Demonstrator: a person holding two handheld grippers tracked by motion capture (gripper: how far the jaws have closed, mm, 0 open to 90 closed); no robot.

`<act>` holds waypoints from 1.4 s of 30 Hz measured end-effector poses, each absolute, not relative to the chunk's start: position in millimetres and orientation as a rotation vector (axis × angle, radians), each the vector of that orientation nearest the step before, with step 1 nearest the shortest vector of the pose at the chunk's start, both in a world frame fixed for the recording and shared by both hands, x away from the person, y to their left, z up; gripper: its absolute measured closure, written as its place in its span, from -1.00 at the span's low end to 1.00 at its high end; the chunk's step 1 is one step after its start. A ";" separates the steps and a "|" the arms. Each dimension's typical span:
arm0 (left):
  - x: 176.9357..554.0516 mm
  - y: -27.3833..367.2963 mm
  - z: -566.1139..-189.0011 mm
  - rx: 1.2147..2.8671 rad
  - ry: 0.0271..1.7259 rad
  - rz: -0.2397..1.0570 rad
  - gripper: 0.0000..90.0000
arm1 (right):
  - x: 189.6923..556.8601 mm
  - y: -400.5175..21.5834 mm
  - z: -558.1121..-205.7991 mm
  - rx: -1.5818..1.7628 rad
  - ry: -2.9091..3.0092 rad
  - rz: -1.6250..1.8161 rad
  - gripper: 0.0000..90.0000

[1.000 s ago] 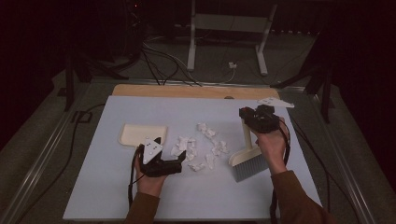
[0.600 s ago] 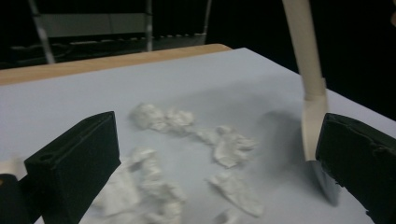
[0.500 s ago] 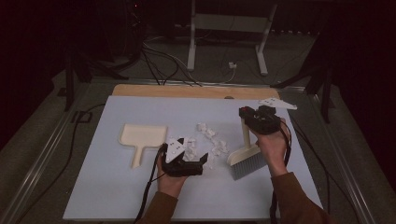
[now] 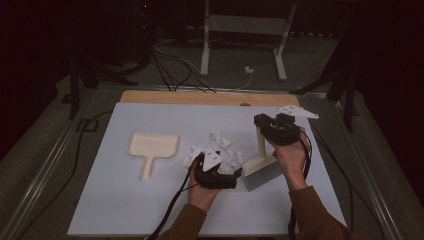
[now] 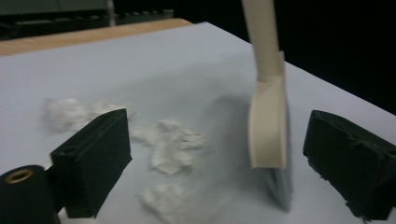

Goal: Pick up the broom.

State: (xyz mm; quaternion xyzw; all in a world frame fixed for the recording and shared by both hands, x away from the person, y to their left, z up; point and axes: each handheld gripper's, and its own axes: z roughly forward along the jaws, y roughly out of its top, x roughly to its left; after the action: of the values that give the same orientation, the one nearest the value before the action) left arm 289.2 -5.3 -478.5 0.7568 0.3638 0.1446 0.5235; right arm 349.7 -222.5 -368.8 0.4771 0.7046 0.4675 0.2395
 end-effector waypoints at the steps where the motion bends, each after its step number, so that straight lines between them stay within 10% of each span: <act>1: 290.5 -9.3 -479.1 1.824 0.862 0.334 -0.76 | 349.7 -222.5 -368.8 1.306 1.929 1.280 0.58; 10: 301.2 -33.9 -492.7 1.883 0.853 0.210 -0.55 | 346.4 -216.0 -363.2 1.291 1.935 1.322 0.58; 14: 307.0 -35.1 -497.7 1.890 0.842 0.126 0.04 | 345.5 -211.8 -362.3 1.283 1.944 1.336 0.58; 20: 313.2 -36.0 -498.9 1.902 0.845 0.045 0.40 | 343.9 -208.0 -361.7 1.256 1.947 1.330 0.58; 28: 315.7 -31.3 -498.2 1.897 0.844 -0.019 0.54 | 346.1 -211.0 -365.1 1.240 1.956 1.371 0.54; 36: 312.0 -32.0 -494.4 1.880 0.839 -0.063 0.55 | 356.3 -218.4 -374.1 1.285 2.029 1.384 -0.61; 42: 307.3 -29.3 -488.1 1.890 0.823 -0.075 0.55 | 356.4 -216.5 -385.3 1.234 2.121 1.320 -0.98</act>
State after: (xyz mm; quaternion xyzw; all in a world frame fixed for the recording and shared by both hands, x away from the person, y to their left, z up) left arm 307.3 -29.3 -488.1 0.7862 0.3422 -0.0314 0.5136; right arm 356.4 -216.5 -385.3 0.4358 0.7492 0.4664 0.1768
